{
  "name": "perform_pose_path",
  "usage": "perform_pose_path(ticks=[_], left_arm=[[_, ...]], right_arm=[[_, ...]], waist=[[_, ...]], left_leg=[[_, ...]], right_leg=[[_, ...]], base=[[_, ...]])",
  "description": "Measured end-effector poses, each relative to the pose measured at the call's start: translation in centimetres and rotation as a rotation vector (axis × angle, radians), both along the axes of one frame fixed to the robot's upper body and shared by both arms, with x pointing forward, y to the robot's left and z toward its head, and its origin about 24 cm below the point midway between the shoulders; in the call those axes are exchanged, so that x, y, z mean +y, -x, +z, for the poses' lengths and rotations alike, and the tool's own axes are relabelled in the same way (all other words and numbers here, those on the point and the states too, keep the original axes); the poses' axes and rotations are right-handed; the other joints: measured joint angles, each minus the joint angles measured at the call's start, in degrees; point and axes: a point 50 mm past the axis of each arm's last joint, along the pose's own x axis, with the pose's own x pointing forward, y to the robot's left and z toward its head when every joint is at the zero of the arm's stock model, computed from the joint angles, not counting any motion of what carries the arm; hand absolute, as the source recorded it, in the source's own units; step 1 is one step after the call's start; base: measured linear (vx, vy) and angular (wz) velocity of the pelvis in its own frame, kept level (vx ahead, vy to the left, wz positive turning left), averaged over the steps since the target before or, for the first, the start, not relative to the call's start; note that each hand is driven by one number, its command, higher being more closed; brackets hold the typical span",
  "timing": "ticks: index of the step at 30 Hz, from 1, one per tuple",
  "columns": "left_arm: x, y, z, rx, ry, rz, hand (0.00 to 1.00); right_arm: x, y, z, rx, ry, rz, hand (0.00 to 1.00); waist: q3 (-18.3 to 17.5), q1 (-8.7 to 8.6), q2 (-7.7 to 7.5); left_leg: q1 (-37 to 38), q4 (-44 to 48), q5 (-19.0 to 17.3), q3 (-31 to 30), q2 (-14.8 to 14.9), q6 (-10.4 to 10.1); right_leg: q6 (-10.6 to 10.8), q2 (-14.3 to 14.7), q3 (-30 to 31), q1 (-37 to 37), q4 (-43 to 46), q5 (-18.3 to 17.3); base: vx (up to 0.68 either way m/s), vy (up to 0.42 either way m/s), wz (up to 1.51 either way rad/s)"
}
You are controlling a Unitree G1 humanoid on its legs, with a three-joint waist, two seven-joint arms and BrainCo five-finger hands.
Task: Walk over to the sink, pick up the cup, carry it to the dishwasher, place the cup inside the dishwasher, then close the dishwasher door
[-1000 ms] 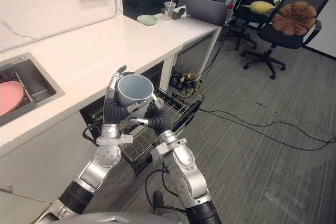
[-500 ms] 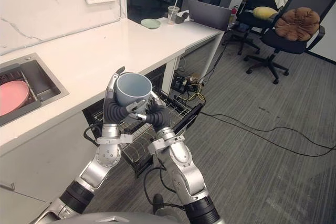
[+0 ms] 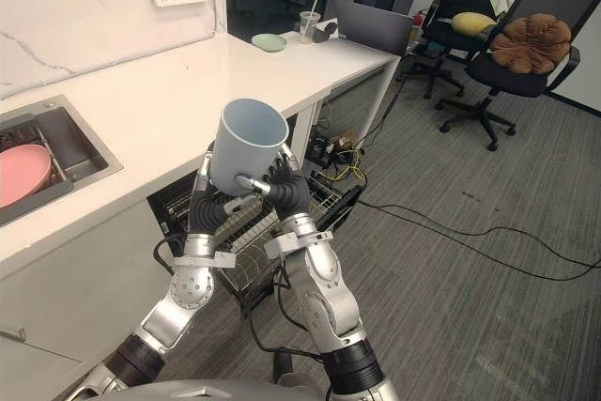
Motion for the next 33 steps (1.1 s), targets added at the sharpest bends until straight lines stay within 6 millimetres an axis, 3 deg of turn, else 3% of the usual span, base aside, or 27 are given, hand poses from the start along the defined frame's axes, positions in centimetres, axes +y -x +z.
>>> perform_pose_path(ticks=[11,14,17,20,23,28,31,33], left_arm=[[0.6,0.3,-1.1,0.064,0.025,0.028,0.00],[2.0,0.2,-2.6,0.132,0.018,0.060,0.00],[3.3,0.8,-5.4,0.278,0.001,0.056,0.00],[5.2,2.7,-9.7,0.496,-0.051,0.057,0.00],[8.5,4.8,-14.0,0.730,-0.098,0.157,0.00],[13.8,6.1,-15.8,0.836,-0.199,0.322,0.00],[16.7,5.8,-15.7,0.843,-0.215,0.431,0.00],[17.2,5.3,-15.4,0.831,-0.225,0.450,0.00]], right_arm=[[-1.5,0.1,-0.4,0.007,-0.096,-0.071,1.00],[-2.7,-0.1,-0.9,0.025,-0.092,-0.124,1.00],[-4.6,-0.3,-3.1,0.119,-0.068,-0.206,1.00],[-6.4,-0.4,-6.0,0.242,0.013,-0.282,1.00],[-7.9,-0.4,-8.7,0.356,0.123,-0.330,1.00],[-9.9,-1.6,-11.8,0.498,0.248,-0.362,1.00],[-10.7,-5.1,-10.1,0.479,0.298,-0.393,1.00],[-11.3,-7.0,-8.6,0.455,0.326,-0.401,1.00]], waist=[[0.02,0.06,0.01],[0.03,0.08,0.01],[0.12,0.20,-0.14],[1.05,0.47,-0.61],[2.62,1.36,-1.66],[5.91,4.15,-2.23],[9.91,6.04,-2.27],[12.11,7.01,-2.27]], left_leg=[[0.00,-0.11,0.08,-0.30,0.01,0.09],[0.01,-0.13,0.22,-0.73,-0.02,0.13],[-0.29,-0.16,0.53,-1.86,-0.09,0.19],[-0.40,-0.08,0.81,-2.87,-0.17,0.19],[-1.41,-0.06,1.18,-4.50,-0.26,-0.05],[-6.02,1.13,1.67,-8.05,-0.03,-0.71],[-11.17,4.66,1.21,-10.02,0.71,-0.75],[-13.40,6.67,0.62,-11.25,1.20,-0.93]], right_leg=[[0.00,-0.09,-0.57,0.09,0.00,-0.06],[-0.04,-0.22,-0.82,0.30,0.00,-0.10],[-0.08,-0.84,-2.03,0.55,-0.01,-0.23],[-0.23,-1.20,-2.69,0.98,-0.02,-0.30],[-0.64,-1.52,-4.16,0.76,-0.38,-0.82],[-0.71,-2.13,-7.83,-1.53,-0.37,-1.74],[-0.41,-2.10,-10.10,-3.87,0.00,-1.37],[-0.89,-1.87,-11.23,-4.58,0.03,-0.55]], base=[[0.00,0.000,0.00],[0.00,0.000,0.07],[-0.01,0.000,0.20],[-0.02,0.003,0.18],[-0.04,-0.012,0.23],[0.00,-0.024,0.37],[0.02,-0.035,0.34],[0.03,-0.017,0.37]])
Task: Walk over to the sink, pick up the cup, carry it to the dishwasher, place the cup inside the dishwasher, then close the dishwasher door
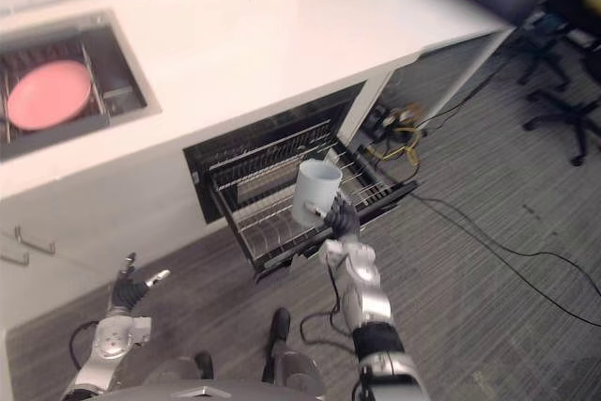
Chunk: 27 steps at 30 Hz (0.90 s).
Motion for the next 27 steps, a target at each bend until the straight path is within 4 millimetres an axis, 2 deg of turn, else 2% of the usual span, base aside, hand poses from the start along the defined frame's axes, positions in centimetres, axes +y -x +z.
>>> perform_pose_path(ticks=[2,4,6,7,10,12,16,18,20,25,26,27], left_arm=[[0.2,-0.3,0.2,-0.008,-0.004,0.015,0.00],[0.1,-1.1,0.5,-0.019,0.001,0.019,0.00],[0.0,-1.3,0.6,-0.023,0.001,0.018,0.00],[-0.1,-1.4,0.6,-0.025,0.003,0.015,0.00],[-0.2,-1.5,0.7,-0.032,0.031,0.017,0.00],[-0.2,-1.6,0.7,-0.032,0.037,0.016,0.00],[-0.2,-1.6,0.6,-0.030,0.077,0.012,0.00],[-0.5,-1.6,0.6,-0.029,0.088,0.000,0.00],[-1.4,-1.8,0.6,-0.033,0.109,-0.036,0.00],[-2.5,-2.1,0.9,-0.034,0.130,-0.087,0.00],[-2.7,-2.1,0.8,-0.033,0.134,-0.094,0.00],[-3.0,-2.0,0.7,-0.024,0.142,-0.103,0.00]], right_arm=[[-0.7,-1.6,1.8,-0.028,0.022,-0.004,1.00],[-1.3,-3.9,4.3,-0.044,0.057,0.008,1.00],[-1.9,-5.0,5.7,-0.045,0.059,0.010,1.00],[-2.4,-5.7,6.8,-0.051,0.064,0.014,1.00],[-4.2,-6.6,8.5,-0.020,0.118,0.028,1.00],[-4.7,-6.9,9.0,0.008,0.132,0.048,1.00],[-5.1,-7.6,9.1,0.120,0.115,0.107,1.00],[-5.2,-7.6,8.8,0.165,0.127,0.124,1.00],[-6.2,-7.3,8.6,0.202,0.158,0.117,1.00],[-7.3,-7.5,9.8,0.249,0.204,0.085,1.00],[-7.4,-7.5,10.1,0.251,0.203,0.080,0.00],[-7.6,-7.5,10.3,0.260,0.218,0.074,0.00]], waist=[[1.37,1.39,-0.01],[4.45,2.59,0.14],[5.18,3.35,0.32],[6.20,3.99,0.85],[9.28,5.17,2.13],[10.30,5.71,2.80],[11.89,7.80,3.98],[12.31,7.85,4.52],[12.75,7.94,4.98],[14.41,7.98,5.71],[15.00,7.95,6.10],[15.39,7.96,6.57]], left_leg=[[-2.60,1.97,-0.40,-1.45,0.35,-0.15],[-3.50,2.68,-0.35,-2.89,0.41,-0.10],[-5.38,3.25,-0.19,-3.64,0.30,0.14],[-6.17,3.31,0.14,-4.08,0.10,0.56],[-6.65,2.55,1.48,-5.46,-1.61,1.28],[-7.21,1.99,2.06,-6.17,-2.42,1.92],[-8.77,1.08,3.43,-6.51,-3.36,1.72],[-9.34,1.03,3.71,-7.81,-3.38,1.65],[-10.15,0.19,4.64,-8.85,-3.66,1.64],[-12.10,-0.88,6.16,-9.42,-4.08,1.35],[-12.23,-0.89,6.34,-9.51,-4.08,1.29],[-12.37,-0.94,6.55,-9.59,-4.08,1.16]], right_leg=[[0.05,0.11,-0.80,-1.49,0.01,0.54],[-0.16,0.14,-1.09,-1.70,0.00,1.79],[-0.48,-0.01,-2.20,-3.03,0.00,3.21],[-0.71,-0.17,-2.28,-3.63,0.00,4.42],[-0.85,-1.58,-3.94,-3.58,-0.01,5.27],[-0.88,-2.38,-4.74,-3.90,-0.01,5.34],[-0.96,-3.36,-5.79,-5.12,0.00,5.40],[-0.96,-3.38,-7.07,-5.17,0.00,5.40],[-0.96,-3.67,-8.26,-5.73,0.00,5.39],[-0.98,-4.18,-8.48,-7.62,0.01,5.37],[-1.04,-4.19,-8.49,-7.68,0.01,5.33],[-1.12,-4.19,-8.50,-7.76,0.01,5.25]], base=[[0.05,0.022,0.37],[0.04,0.066,0.28],[-0.02,0.086,0.19],[-0.02,0.110,0.20],[-0.04,0.135,0.33],[-0.02,0.098,0.29],[0.01,0.083,0.22],[0.03,0.030,0.23],[0.03,0.029,0.26],[0.01,0.023,0.12],[-0.01,0.002,0.09],[-0.02,-0.001,0.09]])
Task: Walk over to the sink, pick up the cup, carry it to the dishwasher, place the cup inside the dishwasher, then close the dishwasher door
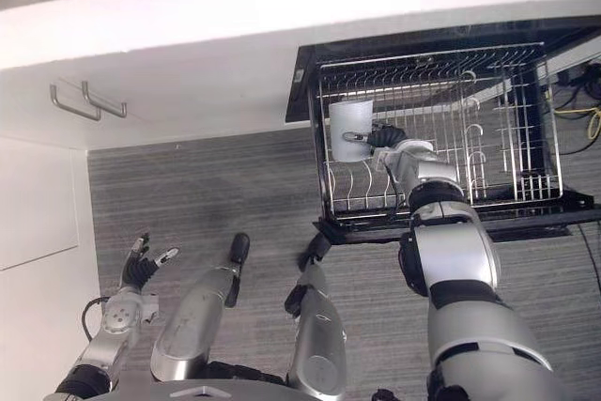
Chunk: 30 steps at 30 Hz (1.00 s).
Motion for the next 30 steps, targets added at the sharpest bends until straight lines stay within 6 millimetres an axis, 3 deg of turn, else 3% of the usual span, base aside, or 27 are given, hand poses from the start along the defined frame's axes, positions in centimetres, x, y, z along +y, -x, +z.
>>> perform_pose_path(ticks=[5,12,16,18,21,23,25,30], left_arm=[[-0.4,0.3,-0.3,0.013,0.021,-0.008,0.00],[-0.7,0.6,-0.5,0.025,0.031,-0.013,0.00],[-0.6,1.2,-0.8,0.044,0.030,-0.006,0.00],[-0.2,1.6,-0.9,0.050,0.021,0.004,0.00],[0.9,2.4,-1.5,0.089,0.011,0.051,0.00],[1.7,3.8,-2.5,0.144,0.002,0.092,0.00],[2.7,6.2,-3.9,0.223,0.004,0.168,0.00],[3.6,10.3,-5.7,0.328,0.031,0.314,0.00]], right_arm=[[-0.4,0.1,-0.2,0.023,0.005,-0.022,0.00],[-0.3,-0.2,0.8,-0.033,0.034,-0.010,0.00],[0.4,-0.1,1.6,-0.149,0.048,0.045,0.00],[0.9,0.3,1.4,-0.203,0.054,0.081,0.00],[1.9,2.2,-0.1,-0.282,0.023,0.127,0.00],[2.7,4.0,-2.1,-0.315,-0.060,0.124,0.00],[3.6,7.2,-4.1,-0.382,-0.157,0.116,0.00],[6.6,13.4,-5.3,-0.541,-0.275,0.175,0.00]], waist=[[0.16,-0.27,0.30],[0.31,-1.46,0.03],[0.53,-2.81,-0.82],[-0.12,-2.90,-2.07],[-2.54,-4.70,-5.46],[-6.27,-6.35,-7.61],[-12.08,-7.85,-9.14],[-18.92,-11.04,-8.67]], left_leg=[[-2.13,0.19,0.93,-0.52,-0.17,-0.53],[-2.25,1.28,1.05,-0.42,0.94,-1.83],[1.25,1.23,0.31,0.77,2.07,-2.35],[2.70,1.06,-0.23,2.04,2.68,-2.55],[5.53,-0.76,-0.25,3.64,3.07,-2.64],[7.36,-1.84,-0.46,4.56,3.20,-2.68],[9.64,-2.99,-1.14,6.72,3.64,-2.58],[15.14,-5.36,-2.43,9.06,3.99,-2.20]], right_leg=[[-1.36,-0.15,-0.14,-1.48,0.01,-1.41],[-0.95,0.60,0.12,-0.78,0.01,-3.09],[-0.75,1.59,1.22,2.10,0.00,-3.39],[-0.55,2.11,2.55,2.74,0.00,-3.55],[-0.11,2.48,3.94,3.86,0.01,-3.86],[0.38,2.66,5.24,4.49,0.00,-4.23],[0.76,3.10,7.02,5.14,0.00,-4.51],[1.66,3.49,8.95,9.12,-0.05,-7.06]], base=[[-0.04,-0.020,0.09],[-0.05,-0.040,-0.01],[0.00,-0.015,-0.20],[0.04,0.010,-0.33],[0.08,0.019,-0.25],[0.14,0.050,-0.30],[0.16,0.068,-0.44],[0.08,0.042,-0.27]])
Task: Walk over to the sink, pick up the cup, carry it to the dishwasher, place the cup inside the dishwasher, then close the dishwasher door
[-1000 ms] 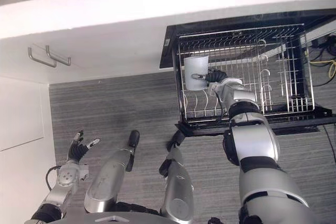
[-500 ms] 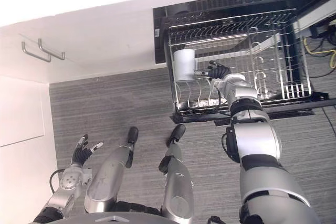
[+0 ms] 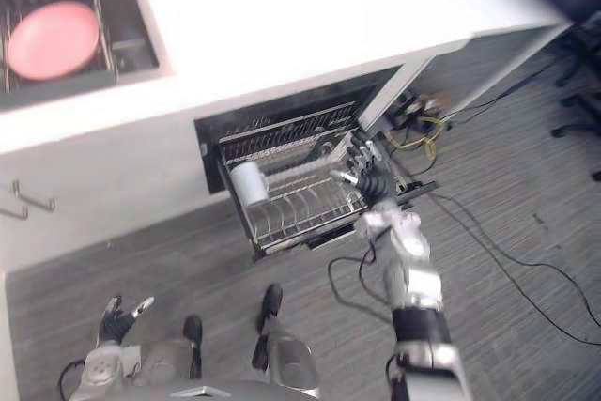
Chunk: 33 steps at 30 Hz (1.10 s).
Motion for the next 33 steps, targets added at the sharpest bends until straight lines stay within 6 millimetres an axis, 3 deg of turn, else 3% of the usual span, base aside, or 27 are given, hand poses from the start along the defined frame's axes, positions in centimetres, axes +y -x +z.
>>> perform_pose_path(ticks=[1,4,7,8,17,21,24,25,26,27,28,29,30,33], left_arm=[[0.2,1.3,-0.4,0.030,0.006,0.043,0.00],[0.4,3.0,-1.1,0.087,0.013,0.086,0.00],[-0.1,4.5,-1.8,0.139,0.040,0.120,0.00],[-1.2,5.0,-2.1,0.153,0.072,0.097,0.00],[-0.9,4.8,-2.0,0.139,0.064,0.103,0.00],[-0.8,4.3,-1.7,0.095,0.068,0.153,0.00],[-0.7,4.2,-1.6,0.057,0.064,0.181,0.00],[-0.7,4.3,-1.5,0.053,0.062,0.181,0.00],[-0.7,4.6,-1.5,0.052,0.061,0.193,0.00],[-0.6,4.9,-1.6,0.057,0.059,0.210,0.00],[-0.6,5.0,-1.6,0.059,0.060,0.216,0.00],[-0.8,5.1,-1.7,0.065,0.067,0.217,0.00],[-1.3,5.3,-1.9,0.074,0.081,0.222,0.00],[-1.8,6.1,-2.0,0.086,0.093,0.249,0.00]], right_arm=[[1.0,1.4,-0.1,-0.036,-0.032,0.019,0.00],[1.8,3.0,-0.2,-0.077,-0.076,0.035,0.00],[2.0,3.5,-0.4,-0.087,-0.100,0.049,0.00],[1.6,3.9,-0.5,-0.099,-0.134,0.024,0.00],[1.4,4.4,-0.7,-0.100,-0.133,-0.003,0.00],[0.6,5.5,1.4,-0.203,-0.115,-0.084,0.00],[-0.3,6.0,2.7,-0.271,-0.106,-0.166,0.00],[-0.6,6.0,2.8,-0.273,-0.105,-0.183,0.00],[-1.3,6.1,2.9,-0.276,-0.096,-0.219,0.00],[-2.2,6.4,3.1,-0.277,-0.066,-0.271,0.00],[-2.7,6.5,3.3,-0.282,-0.050,-0.294,0.00],[-3.8,6.6,3.9,-0.301,-0.014,-0.331,0.00],[-4.6,6.2,4.6,-0.322,0.019,-0.341,0.00],[-5.2,5.6,4.5,-0.315,0.013,-0.350,0.00]], waist=[[-1.68,-0.71,0.47],[-3.62,-1.57,1.30],[-4.49,-1.95,2.67],[-4.08,-2.44,5.54],[-1.76,-2.39,4.85],[-1.52,-1.62,4.42],[-1.08,-1.32,4.66],[-1.07,-1.23,4.72],[-0.94,-0.69,5.34],[-1.67,-1.02,4.72],[-2.19,-1.30,4.28],[-2.50,-1.81,4.78],[-2.39,-2.50,6.08],[-3.27,-2.90,7.35]], left_leg=[[1.62,-0.84,-0.11,0.78,0.20,-0.07],[4.05,-2.19,-0.18,1.64,0.59,-0.21],[6.73,-3.61,-0.17,3.02,0.90,-0.42],[11.43,-6.49,-0.25,3.92,1.44,-0.82],[12.81,-6.15,-0.39,4.29,1.53,-1.01],[10.69,-2.86,-1.18,2.44,1.54,-0.67],[8.52,-0.14,-1.56,-1.93,1.39,-0.45],[8.30,-0.12,-1.76,-2.64,1.37,-0.11],[8.32,-0.34,-3.20,-0.39,2.23,2.17],[8.35,-0.41,-3.13,6.01,3.87,6.20],[8.25,-0.50,-2.80,8.54,4.57,7.18],[7.52,-0.42,-1.82,11.88,5.61,8.23],[6.64,-0.81,0.91,11.29,5.62,6.61],[7.81,-4.80,4.75,7.01,3.90,0.53]], right_leg=[[-0.04,0.34,0.69,0.88,-0.11,-0.28],[-0.34,0.94,1.32,2.23,-0.35,-0.57],[-0.53,1.56,2.50,3.47,-0.37,-0.63],[-0.14,2.68,3.33,6.03,-0.46,-1.64],[-0.25,2.85,4.15,7.38,-0.43,-1.54],[-0.37,2.56,3.28,7.66,-0.03,-1.49],[0.29,1.65,-0.97,9.51,-0.02,-2.85],[0.05,1.50,-1.72,9.94,-0.01,-3.22],[0.01,1.00,-3.56,10.76,-0.01,-3.46],[0.23,-0.21,-6.40,11.42,-0.01,-3.38],[0.23,-1.10,-7.92,11.62,-0.01,-3.45],[0.52,-2.30,-10.51,11.62,0.19,-3.65],[0.99,-3.13,-12.24,11.07,1.91,-4.24],[2.19,-5.20,-13.95,11.22,4.87,-5.95]], base=[[0.06,0.018,-0.20],[0.05,0.001,-0.19],[0.04,-0.001,-0.20],[0.01,0.001,-0.10],[0.00,0.000,-0.02],[-0.04,-0.002,0.20],[-0.07,-0.018,0.72],[-0.08,-0.016,0.94],[-0.04,-0.037,1.07],[0.01,-0.007,1.11],[0.05,0.063,1.29],[0.05,0.147,1.13],[0.05,0.162,1.01],[0.05,0.145,0.67]])
